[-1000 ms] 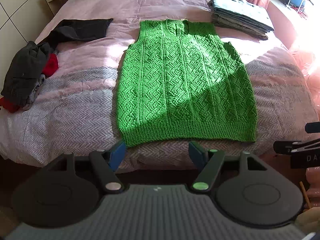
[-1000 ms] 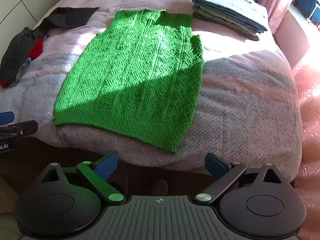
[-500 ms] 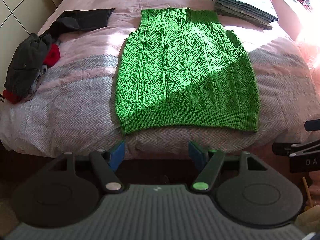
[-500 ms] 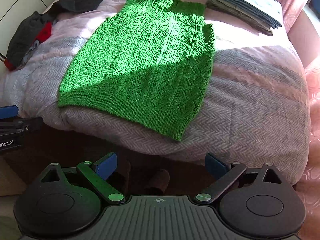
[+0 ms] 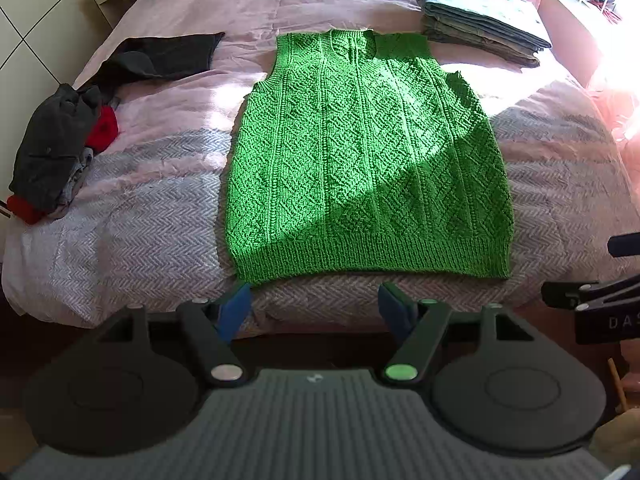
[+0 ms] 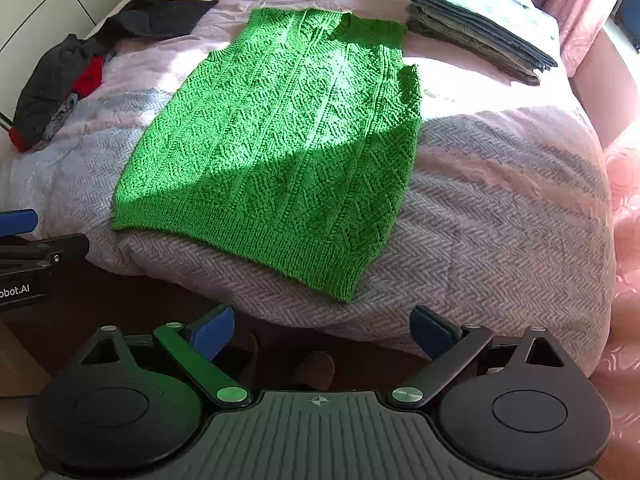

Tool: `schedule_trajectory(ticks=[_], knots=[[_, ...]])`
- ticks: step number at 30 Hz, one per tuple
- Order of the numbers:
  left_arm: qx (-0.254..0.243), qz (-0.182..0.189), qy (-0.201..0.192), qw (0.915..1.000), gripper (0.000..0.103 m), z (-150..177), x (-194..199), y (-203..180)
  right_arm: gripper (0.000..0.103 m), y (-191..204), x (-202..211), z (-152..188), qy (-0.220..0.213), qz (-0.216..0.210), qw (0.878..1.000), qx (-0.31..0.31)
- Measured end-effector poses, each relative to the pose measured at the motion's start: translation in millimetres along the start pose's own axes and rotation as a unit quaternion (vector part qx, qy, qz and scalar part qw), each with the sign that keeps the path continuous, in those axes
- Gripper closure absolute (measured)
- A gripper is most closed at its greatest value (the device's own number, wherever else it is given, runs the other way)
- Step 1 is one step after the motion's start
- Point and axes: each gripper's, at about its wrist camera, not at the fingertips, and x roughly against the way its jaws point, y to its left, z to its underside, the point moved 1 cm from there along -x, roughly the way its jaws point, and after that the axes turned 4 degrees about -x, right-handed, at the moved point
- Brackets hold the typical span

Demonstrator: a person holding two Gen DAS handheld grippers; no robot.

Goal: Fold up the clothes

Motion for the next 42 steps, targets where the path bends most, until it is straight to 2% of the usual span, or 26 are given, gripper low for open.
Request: schedule_trajectory(ticks=[12,19,24,30,35,42], knots=[[0.008,-0.003,0.02,0.9998,0.036,-2.4,-10.6,9.3,0.006,7.9,-8.7,-9.6,0.012,-0.006,1.0,0.008],[0.001,0.006,0.035,0.9994,0.036,-18.5,-27.2,21.9,0.006,14.8,-20.6,-23.4,0.029,-0.002,1.0,0.001],[-0.018,0.02,0.037,0.999,0.036,-48.7,-46.9,33.5,0.006,17.2,-30.0,-42.5,0.034,0.011,0.999,-0.018],[-0.055,0.038,0.029,0.9973,0.036,-100.8,-71.3,52.8,0.006,17.4,-41.2,-83.3,0.031,0.031,0.997,-0.058],[-0.085,0.038,0.032,0.9952,0.035,-137.8,-98.1,73.1,0.006,23.2,-51.8,-110.7,0.028,0.043,0.994,-0.095],[-0.118,0.042,0.066,0.9899,0.034,-157.4,-152.6,91.8,0.006,19.6,-90.8,-118.0,0.07,0.065,0.983,-0.154]])
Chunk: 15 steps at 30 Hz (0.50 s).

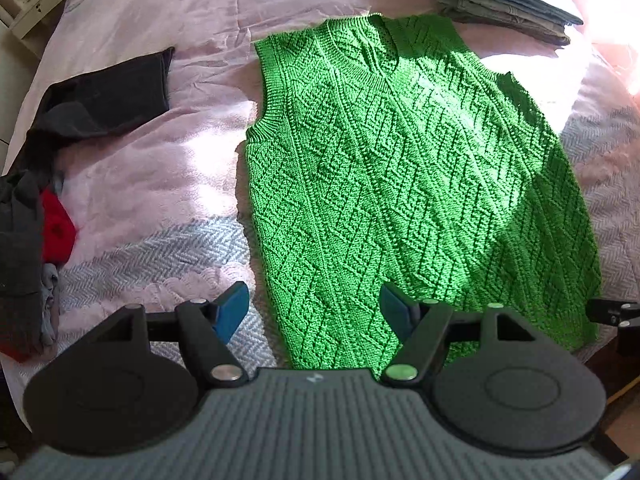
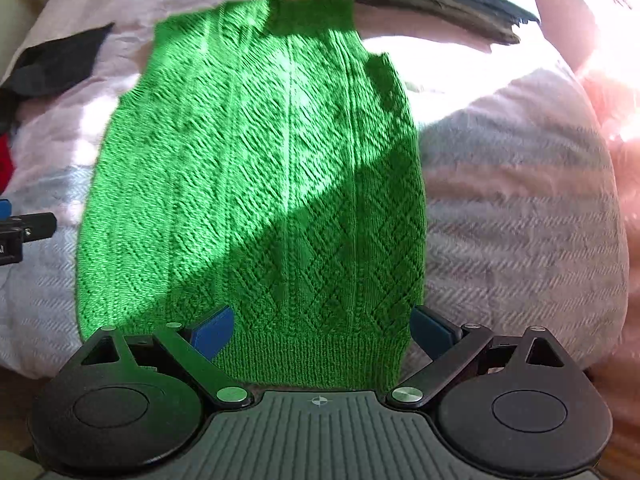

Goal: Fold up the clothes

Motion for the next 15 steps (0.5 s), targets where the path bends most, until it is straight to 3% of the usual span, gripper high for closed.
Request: schedule_trajectory(ticks=[7,12,15], knots=[[0.004,0.011,0.035,0.9993,0.034,-10.4,-42.9,16.6,0.006,4.2,-36.8,-18.0,0.029,0.013,1.0,-0.003],[0.018,0.02,0.039,0.9989,0.034,-28.5,-77.0,27.5,0.006,8.0,-66.7,-56.2,0.009,0.006,1.0,0.013],[0.037,0.028,0.017,0.9988,0.035,-51.5,-94.9,42.3,0.006,10.1,-81.9,-90.3,-0.024,-0.011,0.999,0.035]])
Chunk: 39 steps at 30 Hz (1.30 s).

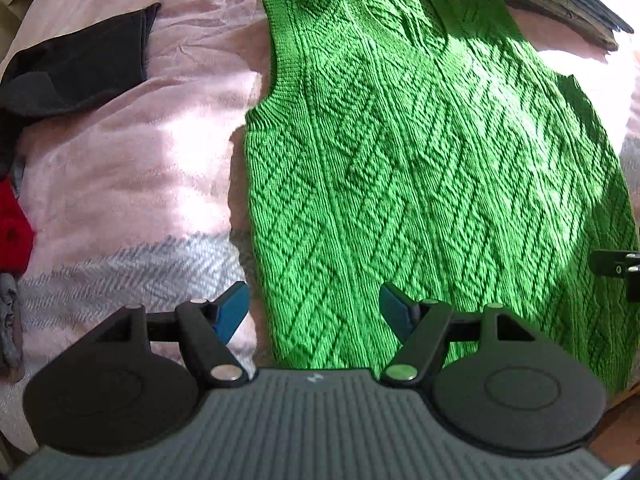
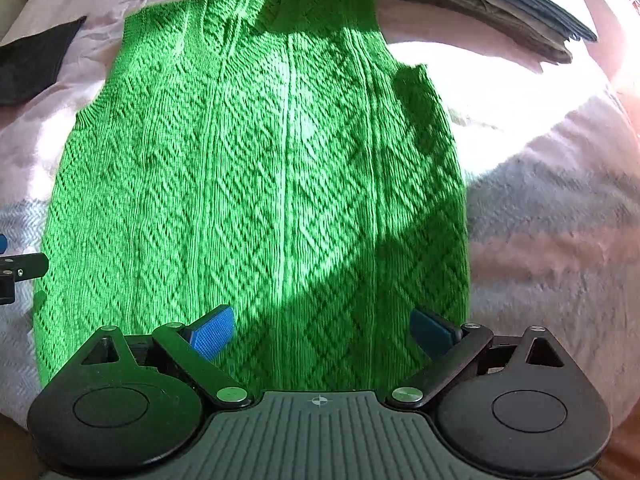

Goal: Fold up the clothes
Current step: 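Grasp the sweater hem with both grippers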

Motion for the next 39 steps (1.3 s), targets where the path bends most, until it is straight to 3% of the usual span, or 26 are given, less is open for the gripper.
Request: schedule_trajectory(ticks=[7,11,12,13,14,18,22,25,29,30,31,32,35,39], knots=[[0.013,0.021,-0.075,0.9969,0.053,-87.2,-38.1,37.3,0.007,-17.1,-28.0,-103.7,-0.134,-0.051,0.988,0.06],[-0.019,0.039,-0.128,0.9909,0.056,-140.0,-54.2,53.1,0.007,-16.5,-39.2,-162.7,-0.194,-0.077,0.968,0.138],[-0.033,0.047,-0.135,0.9891,0.056,-153.8,-58.0,55.0,0.011,-12.9,-43.3,-176.3,-0.203,-0.077,0.962,0.167],[-0.049,0.055,-0.142,0.9871,0.056,-167.4,-61.8,56.2,0.025,-9.2,-48.1,-189.5,-0.207,-0.074,0.956,0.194],[-0.069,0.062,-0.149,0.9845,0.056,-180.4,-65.3,56.2,0.03,-5.3,-54.1,-202.1,-0.205,-0.069,0.952,0.216],[-0.166,0.071,-0.163,0.9699,0.056,-224.3,-78.8,50.1,0.03,10.2,-76.2,-244.6,-0.197,-0.045,0.932,0.301],[-0.251,0.092,-0.144,0.9528,0.054,-255.1,-99.3,46.3,0.031,22.6,-102.8,-279.0,-0.145,-0.034,0.915,0.376],[-0.281,0.106,-0.117,0.9468,0.054,-265.3,-119.7,47.9,0.032,27.9,-125.3,-294.7,-0.089,-0.032,0.911,0.402],[-0.275,0.134,-0.092,0.9474,0.06,-264.3,-136.2,53.6,0.058,26.6,-147.8,-304.8,-0.037,-0.048,0.917,0.395],[-0.27,0.141,-0.093,0.9477,0.076,-262.0,-136.5,54.6,0.059,25.2,-148.7,-304.7,-0.034,-0.054,0.918,0.391],[-0.265,0.148,-0.094,0.9479,0.091,-259.8,-136.9,55.6,0.07,23.8,-149.5,-304.5,-0.031,-0.061,0.92,0.386],[-0.261,0.155,-0.096,0.9481,0.093,-257.6,-137.2,56.6,0.092,22.4,-148.7,-303.4,-0.033,-0.065,0.922,0.381],[-0.26,0.153,-0.13,0.9445,0.095,-241.1,-118.0,57.4,0.096,16.5,-133.4,-290.7,-0.064,-0.064,0.923,0.374],[-0.259,0.153,-0.193,0.9342,0.096,-204.3,-69.5,57.7,0.097,2.7,-81.9,-248.5,-0.143,-0.057,0.924,0.351]])
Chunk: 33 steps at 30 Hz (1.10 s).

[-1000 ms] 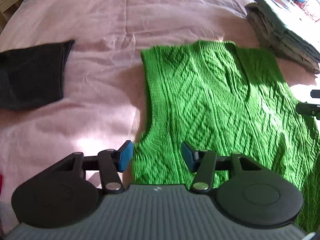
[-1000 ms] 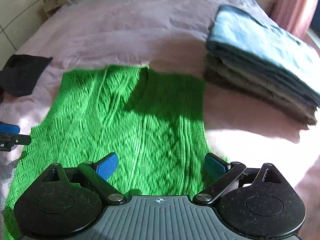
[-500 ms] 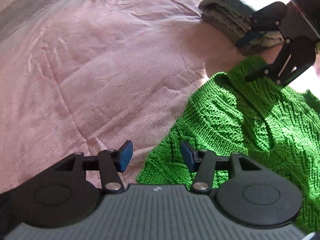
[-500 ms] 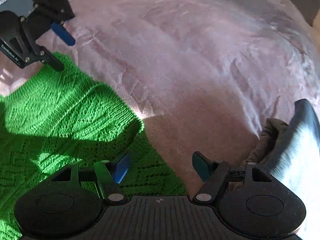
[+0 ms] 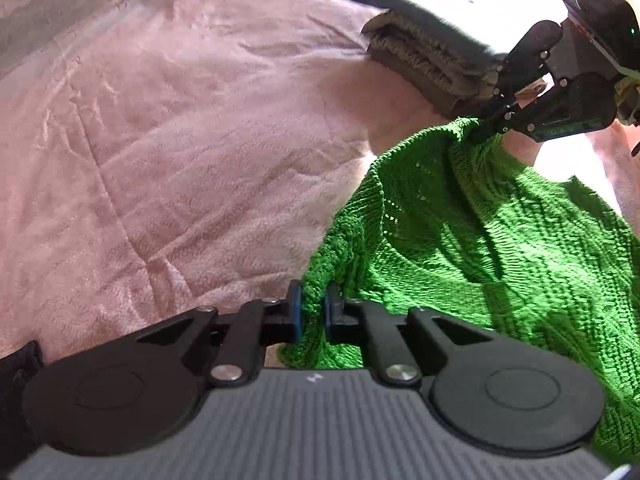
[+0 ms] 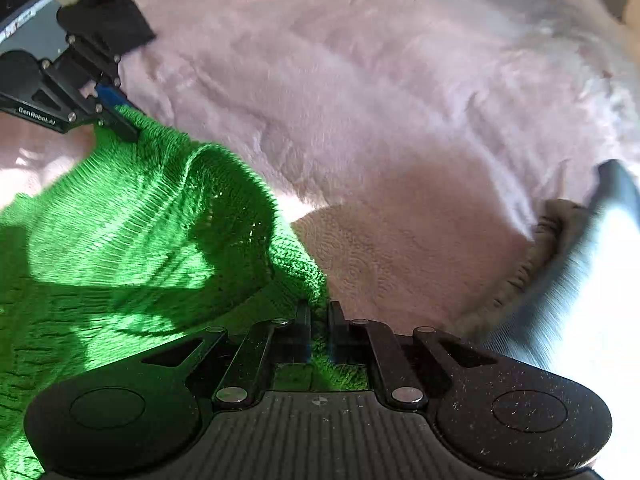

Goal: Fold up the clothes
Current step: 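Lift the hem with both grippers and fold it over toward the collar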

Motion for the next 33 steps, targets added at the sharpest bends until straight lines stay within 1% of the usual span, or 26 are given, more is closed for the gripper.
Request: schedule_trajectory(ticks=[3,5,6,7,8,9,11,12,13,14,15,16,17,18,19,21,23,24,25,26,27,29,30,31,32,33], knots=[[0.01,0.01,-0.044,0.9989,0.096,18.6,52.5,-34.2,0.097,33.4,60.4,29.8,-0.048,0.037,0.998,0.005],[0.024,0.031,-0.05,0.998,0.096,40.5,81.4,-68.7,0.097,61.9,93.0,57.2,-0.054,0.046,0.997,0.007],[0.033,0.042,-0.043,0.9977,0.095,55.9,91.8,-87.3,0.097,79.4,106.4,74.1,-0.049,0.048,0.998,0.009],[0.045,0.052,-0.028,0.9972,0.093,71.9,97.2,-104.9,0.097,100.0,114.2,93.6,-0.033,0.047,0.998,0.01],[0.065,0.059,-0.005,0.9961,0.092,89.3,98.4,-120.9,0.097,119.1,116.1,111.7,-0.008,0.043,0.999,0.006],[0.091,0.061,0.023,0.9937,0.087,107.9,97.6,-136.4,0.097,138.1,118.1,129.8,0.016,0.039,0.999,0.001],[0.154,0.06,0.067,0.9839,0.085,140.1,96.6,-159.3,0.096,172.7,117.8,166.4,0.063,0.053,0.996,-0.018],[0.198,0.061,0.08,0.9751,0.085,154.7,97.9,-166.7,0.096,183.8,116.7,181.7,0.082,0.065,0.994,-0.037],[0.244,0.063,0.086,0.9638,0.081,167.7,100.3,-172.2,0.088,191.8,117.3,197.9,0.1,0.069,0.99,-0.067],[0.292,0.067,0.085,0.9501,0.078,178.9,103.3,-176.1,0.062,193.0,121.2,211.9,0.106,0.066,0.985,-0.119],[0.343,0.071,0.076,0.9336,0.073,188.1,106.9,-178.4,0.044,190.9,126.4,220.4,0.098,0.068,0.977,-0.177],[0.386,0.074,0.065,0.9172,0.069,194.9,109.4,-179.3,0.027,186.3,131.6,227.9,0.085,0.064,0.966,-0.238],[0.425,0.074,0.048,0.9006,0.069,198.8,109.4,-178.0,0.027,177.7,136.8,233.7,0.064,0.051,0.949,-0.304],[0.466,0.074,0.029,0.8812,0.068,202.4,107.9,-175.7,0.027,166.9,141.3,239.4,0.041,0.033,0.925,-0.375],[0.505,0.074,0.01,0.8596,0.067,206.0,106.5,-173.4,0.027,153.0,143.5,245.1,0.014,0.008,0.893,-0.449],[0.57,0.076,-0.019,0.818,0.064,211.1,99.1,-168.0,0.028,127.1,143.1,256.6,-0.044,-0.037,0.821,-0.568],[0.627,0.078,-0.045,0.7735,0.063,215.6,90.1,-162.4,0.028,105.9,134.3,266.2,-0.088,-0.077,0.75,-0.651],[0.655,0.079,-0.058,0.7496,0.063,217.9,85.7,-159.5,0.03,98.8,128.1,270.4,-0.097,-0.088,0.726,-0.675],[0.676,0.08,-0.07,0.7289,0.063,220.8,81.6,-158.0,0.04,89.6,121.0,273.1,-0.103,-0.096,0.707,-0.694],[0.693,0.08,-0.081,0.7118,0.063,224.2,77.9,-157.8,0.045,82.6,114.6,275.5,-0.106,-0.101,0.692,-0.707],[0.703,0.08,-0.088,0.701,0.063,226.2,74.2,-157.7,0.046,78.8,109.2,277.2,-0.106,-0.102,0.687,-0.712],[0.712,0.076,-0.096,0.6918,0.063,227.5,66.8,-157.7,0.046,71.4,99.4,280.2,-0.108,-0.105,0.677,-0.72],[0.715,0.074,-0.098,0.6885,0.063,227.5,63.3,-157.4,0.046,68.1,96.6,281.1,-0.115,-0.107,0.674,-0.722],[0.717,0.071,-0.1,0.6864,0.066,228.6,59.4,-157.0,0.046,65.2,93.4,281.8,-0.121,-0.11,0.672,-0.723],[0.719,0.068,-0.101,0.6838,0.069,230.0,55.8,-156.8,0.049,62.6,88.7,281.5,-0.12,-0.112,0.67,-0.724],[0.721,0.067,-0.103,0.6816,0.076,229.7,53.0,-156.2,0.056,60.5,82.6,280.6,-0.116,-0.114,0.667,-0.728]])
